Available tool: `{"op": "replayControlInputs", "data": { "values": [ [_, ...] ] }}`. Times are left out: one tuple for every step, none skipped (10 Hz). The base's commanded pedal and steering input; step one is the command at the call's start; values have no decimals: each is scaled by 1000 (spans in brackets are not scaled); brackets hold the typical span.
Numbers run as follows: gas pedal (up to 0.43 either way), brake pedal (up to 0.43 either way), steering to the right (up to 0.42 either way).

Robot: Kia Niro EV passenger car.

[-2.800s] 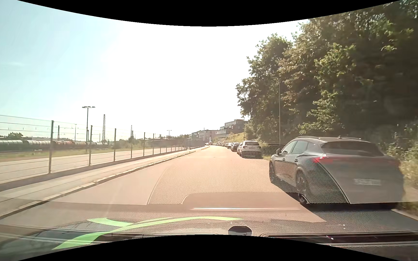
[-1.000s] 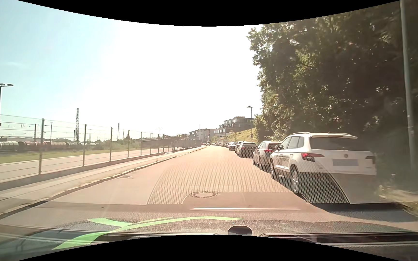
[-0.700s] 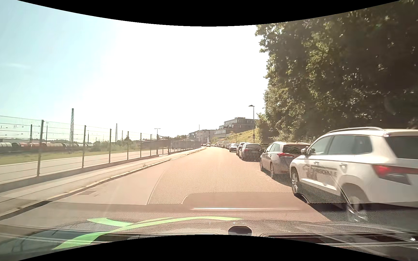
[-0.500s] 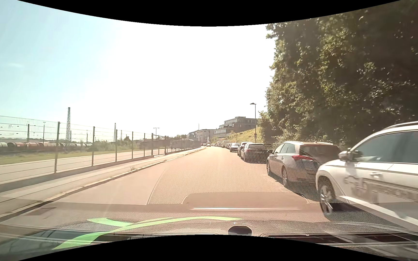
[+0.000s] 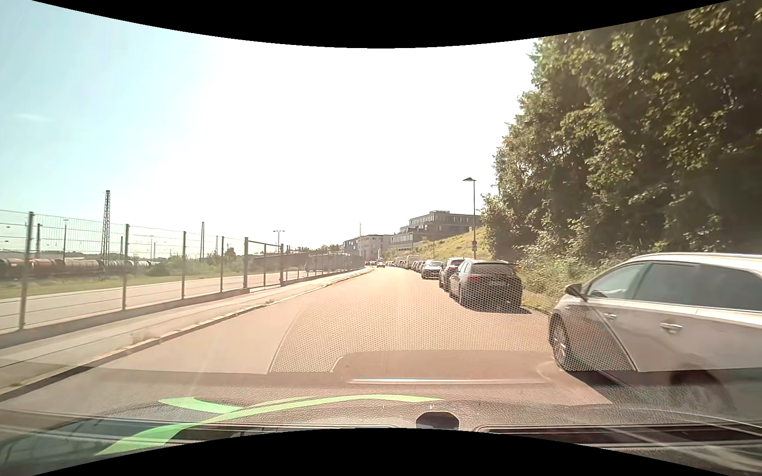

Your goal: Follow the waypoints while adhering to traffic rules and regulations

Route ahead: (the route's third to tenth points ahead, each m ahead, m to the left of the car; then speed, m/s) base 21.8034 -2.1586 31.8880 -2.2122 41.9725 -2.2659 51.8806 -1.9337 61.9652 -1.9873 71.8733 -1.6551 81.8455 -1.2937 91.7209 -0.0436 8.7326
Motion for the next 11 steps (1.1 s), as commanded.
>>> {"op": "replayControlInputs", "data": {
  "values": [
    [157,0,-3],
    [157,0,-3],
    [157,0,-2],
    [150,0,-1],
    [110,0,-2],
    [28,0,-2],
    [0,0,-2],
    [0,0,-1],
    [0,0,-2],
    [0,0,-2],
    [0,0,-2]
  ]
}}
